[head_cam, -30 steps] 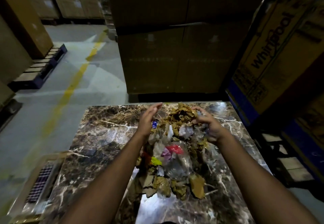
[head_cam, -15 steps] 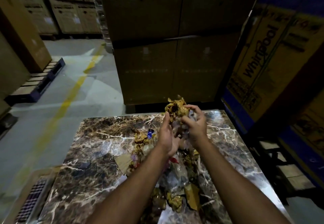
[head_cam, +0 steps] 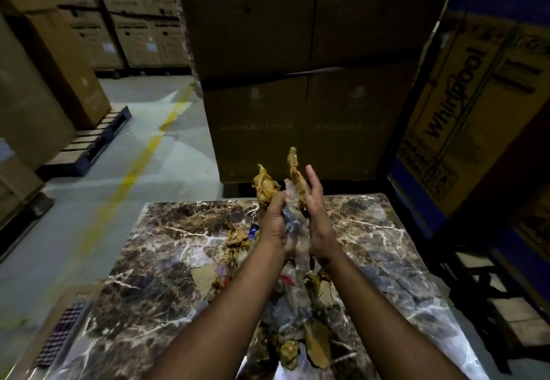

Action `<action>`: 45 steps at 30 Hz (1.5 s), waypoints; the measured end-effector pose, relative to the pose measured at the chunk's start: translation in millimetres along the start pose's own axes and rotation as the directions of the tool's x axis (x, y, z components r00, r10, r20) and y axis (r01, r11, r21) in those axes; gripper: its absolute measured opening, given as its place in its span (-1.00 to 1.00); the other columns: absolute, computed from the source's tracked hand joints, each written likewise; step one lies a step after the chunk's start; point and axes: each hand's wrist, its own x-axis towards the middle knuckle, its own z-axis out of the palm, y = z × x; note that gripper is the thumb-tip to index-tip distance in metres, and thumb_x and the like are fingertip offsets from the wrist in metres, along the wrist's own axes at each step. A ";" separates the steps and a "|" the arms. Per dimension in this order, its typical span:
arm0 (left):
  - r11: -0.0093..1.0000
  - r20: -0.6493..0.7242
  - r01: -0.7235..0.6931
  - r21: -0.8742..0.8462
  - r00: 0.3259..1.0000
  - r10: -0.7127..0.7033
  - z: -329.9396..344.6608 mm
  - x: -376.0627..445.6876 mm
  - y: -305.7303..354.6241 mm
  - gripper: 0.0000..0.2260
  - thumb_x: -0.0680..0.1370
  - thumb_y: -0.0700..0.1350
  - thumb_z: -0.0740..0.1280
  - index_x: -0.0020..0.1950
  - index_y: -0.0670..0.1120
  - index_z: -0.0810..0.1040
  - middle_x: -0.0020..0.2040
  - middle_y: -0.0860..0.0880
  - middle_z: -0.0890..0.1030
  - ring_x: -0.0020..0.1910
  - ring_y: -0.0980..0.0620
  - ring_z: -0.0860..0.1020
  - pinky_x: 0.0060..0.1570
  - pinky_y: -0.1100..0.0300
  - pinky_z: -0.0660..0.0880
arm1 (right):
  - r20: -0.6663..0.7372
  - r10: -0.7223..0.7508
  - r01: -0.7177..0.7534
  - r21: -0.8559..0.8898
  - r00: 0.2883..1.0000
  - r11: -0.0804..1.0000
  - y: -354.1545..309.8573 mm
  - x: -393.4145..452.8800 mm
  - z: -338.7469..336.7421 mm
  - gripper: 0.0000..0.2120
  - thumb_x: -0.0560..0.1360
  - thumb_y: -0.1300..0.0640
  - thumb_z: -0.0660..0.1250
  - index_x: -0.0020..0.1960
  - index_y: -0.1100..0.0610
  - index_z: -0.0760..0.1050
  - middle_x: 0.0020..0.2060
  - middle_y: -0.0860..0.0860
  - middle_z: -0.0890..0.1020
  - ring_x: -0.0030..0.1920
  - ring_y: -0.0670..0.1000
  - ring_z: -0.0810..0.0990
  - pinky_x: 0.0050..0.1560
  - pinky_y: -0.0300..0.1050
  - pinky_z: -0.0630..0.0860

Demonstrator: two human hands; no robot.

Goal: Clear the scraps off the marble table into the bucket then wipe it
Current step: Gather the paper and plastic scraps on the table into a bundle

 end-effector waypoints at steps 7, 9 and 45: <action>0.943 -0.012 -0.035 -0.331 0.999 0.033 18.4 3.2 19.4 -0.79 0.42 -0.05 0.36 -0.03 -0.14 0.54 -0.19 -0.11 0.57 -0.27 -0.02 0.52 -0.37 0.20 0.53 | -0.397 0.237 -0.163 0.211 0.886 0.964 24.3 -19.4 -43.7 -0.30 0.49 -0.37 0.11 0.55 -0.08 0.27 0.46 -0.07 0.42 0.24 -0.28 0.54 0.26 0.00 0.45; 0.913 0.040 -0.006 -0.408 0.999 0.024 21.3 3.2 17.1 -0.68 0.38 -0.03 0.40 0.05 -0.16 0.50 -0.18 -0.14 0.56 -0.24 -0.02 0.48 -0.37 0.14 0.53 | -0.336 0.292 -0.278 0.088 0.896 0.956 47.0 -30.6 -48.6 -0.32 0.50 -0.32 0.06 0.56 -0.08 0.28 0.52 -0.12 0.31 0.30 -0.34 0.44 0.39 0.09 0.28; 0.905 0.089 -0.215 0.367 0.977 0.196 9.9 -25.0 -3.0 -0.37 0.58 -0.30 0.32 0.48 0.30 0.30 0.33 -0.10 0.56 0.22 -0.14 0.61 -0.01 -0.04 0.62 | 0.056 -0.066 0.084 -0.430 0.996 0.899 -24.2 10.6 -14.8 -0.64 0.66 -0.13 0.08 0.39 -0.35 0.43 0.35 -0.17 0.41 0.33 -0.13 0.39 0.33 0.01 0.47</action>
